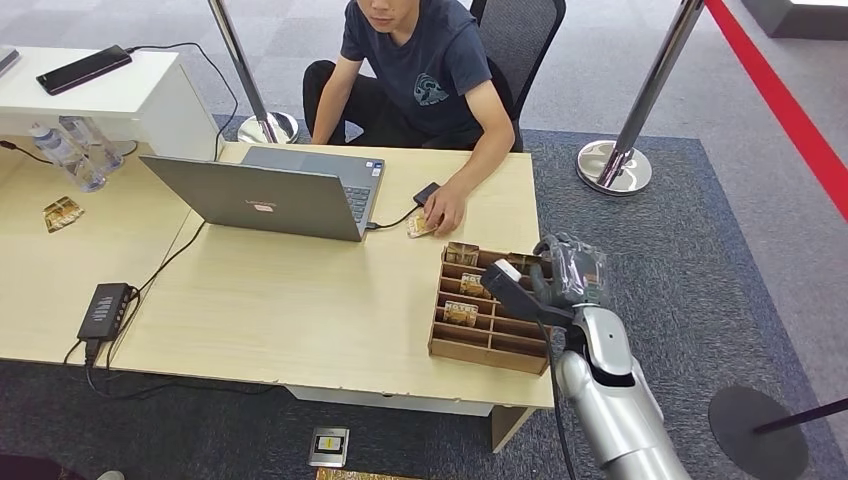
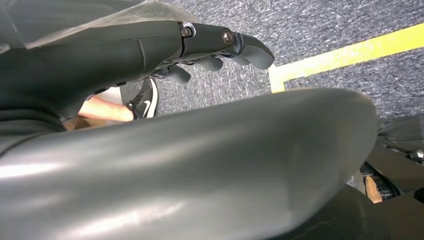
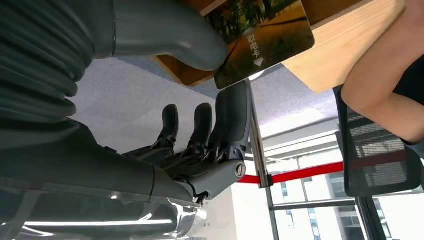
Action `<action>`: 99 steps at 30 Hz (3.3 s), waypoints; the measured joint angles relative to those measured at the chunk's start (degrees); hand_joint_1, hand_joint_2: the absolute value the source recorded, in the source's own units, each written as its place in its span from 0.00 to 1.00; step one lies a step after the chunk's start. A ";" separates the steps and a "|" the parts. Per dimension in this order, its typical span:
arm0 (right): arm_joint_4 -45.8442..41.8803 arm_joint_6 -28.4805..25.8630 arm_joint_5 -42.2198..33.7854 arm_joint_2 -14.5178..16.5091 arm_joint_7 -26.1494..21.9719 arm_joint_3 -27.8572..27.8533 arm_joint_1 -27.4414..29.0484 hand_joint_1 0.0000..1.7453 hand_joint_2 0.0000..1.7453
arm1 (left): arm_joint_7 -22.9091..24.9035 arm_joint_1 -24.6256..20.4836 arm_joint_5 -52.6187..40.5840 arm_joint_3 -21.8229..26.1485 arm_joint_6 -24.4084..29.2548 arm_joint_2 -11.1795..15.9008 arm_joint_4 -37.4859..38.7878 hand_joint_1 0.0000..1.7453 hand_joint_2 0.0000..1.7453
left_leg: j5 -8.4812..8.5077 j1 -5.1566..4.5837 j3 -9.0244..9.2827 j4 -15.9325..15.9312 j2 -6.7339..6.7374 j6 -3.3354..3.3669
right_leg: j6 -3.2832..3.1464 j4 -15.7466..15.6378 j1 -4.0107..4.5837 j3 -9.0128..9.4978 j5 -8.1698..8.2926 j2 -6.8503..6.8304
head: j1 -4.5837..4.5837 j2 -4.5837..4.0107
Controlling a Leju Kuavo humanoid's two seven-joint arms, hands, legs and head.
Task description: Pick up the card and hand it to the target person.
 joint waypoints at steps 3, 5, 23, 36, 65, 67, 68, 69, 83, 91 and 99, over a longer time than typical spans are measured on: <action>-0.86 -0.27 0.09 -0.02 0.05 -0.20 0.51 0.69 1.00 | 0.00 0.00 -0.11 0.00 0.00 0.09 0.00 0.00 0.00 | 0.00 0.00 0.00 0.00 0.00 0.00 | 0.00 0.00 0.00 0.00 0.00 0.00 | 0.01 0.00; -1.36 -0.45 0.11 -0.05 0.06 -0.31 0.79 0.65 1.00 | 0.00 -0.01 -0.13 0.00 0.00 0.16 0.00 0.00 0.00 | 0.00 0.00 0.00 0.00 0.00 0.00 | 0.00 0.00 0.00 0.00 0.00 0.00 | 0.01 0.00; -4.85 -0.68 -0.29 -0.17 -1.70 -0.33 2.87 1.00 1.00 | 0.02 0.00 0.05 0.00 0.00 0.31 0.01 0.00 0.00 | 0.00 0.00 -0.01 0.00 0.00 0.00 | 0.00 0.00 0.00 0.00 0.00 0.00 | -0.01 0.00; -18.66 0.46 -3.33 -1.45 -4.54 -0.27 6.07 1.00 1.00 | -0.13 -0.04 1.10 0.01 0.17 0.31 0.02 0.00 0.00 | 0.00 0.00 -0.03 0.00 0.00 0.00 | 0.00 0.00 0.00 -0.01 0.00 0.00 | 0.01 0.00; 13.12 1.64 -9.84 10.41 -6.82 1.84 -14.16 1.00 1.00 | 0.45 -0.80 0.70 0.04 0.56 0.31 0.09 0.00 0.00 | 0.04 0.01 -0.11 -0.01 0.01 -0.02 | 0.00 0.05 0.01 -0.07 0.00 0.00 | 0.00 0.00; 14.73 0.99 -9.69 11.03 -6.92 1.98 -14.51 1.00 1.00 | 0.56 -0.80 0.66 0.04 0.57 0.31 0.09 0.00 0.00 | 0.04 0.01 -0.11 -0.01 0.01 -0.02 | 0.00 0.05 0.01 -0.07 0.00 0.00 | -0.01 0.00; 15.49 0.61 -9.64 11.25 -6.94 2.03 -14.70 1.00 1.00 | 0.55 -0.80 0.59 0.04 0.57 0.30 0.09 0.00 0.00 | 0.04 0.01 -0.11 -0.01 0.01 -0.02 | 0.00 0.05 0.01 -0.07 0.00 0.00 | -0.01 0.00; 16.20 0.26 -9.59 11.44 -6.95 2.04 -14.87 1.00 1.00 | 0.52 -0.79 0.50 0.04 0.57 0.30 0.10 0.00 0.00 | 0.04 0.01 -0.10 -0.01 0.01 -0.02 | 0.00 0.05 0.01 -0.07 0.00 0.00 | 0.00 0.00; 18.03 -3.16 -8.24 11.15 -5.40 1.95 -14.14 0.00 0.75 | -0.07 -0.79 -0.16 0.02 0.48 0.27 0.11 0.00 0.00 | 0.03 0.01 -0.10 0.01 0.01 -0.02 | 0.00 0.02 0.00 -0.11 0.00 0.00 | -0.01 0.00; 2.94 -7.56 -13.52 6.87 -7.57 -1.17 -3.08 0.00 0.00 | 0.34 -0.40 1.16 0.37 0.95 -0.02 0.13 0.00 0.00 | -0.02 0.00 -0.14 0.01 -0.03 0.03 | 0.04 -0.07 0.00 -0.11 -0.02 0.00 | -0.01 0.00; -12.84 -11.88 -19.97 2.97 -9.65 -9.87 13.29 0.00 0.00 | 0.52 0.16 2.64 1.97 1.96 -0.67 0.33 0.00 0.00 | -0.14 0.00 -0.18 0.00 -0.07 0.11 | 0.14 -0.15 0.00 -0.09 -0.10 -0.01 | 0.01 0.00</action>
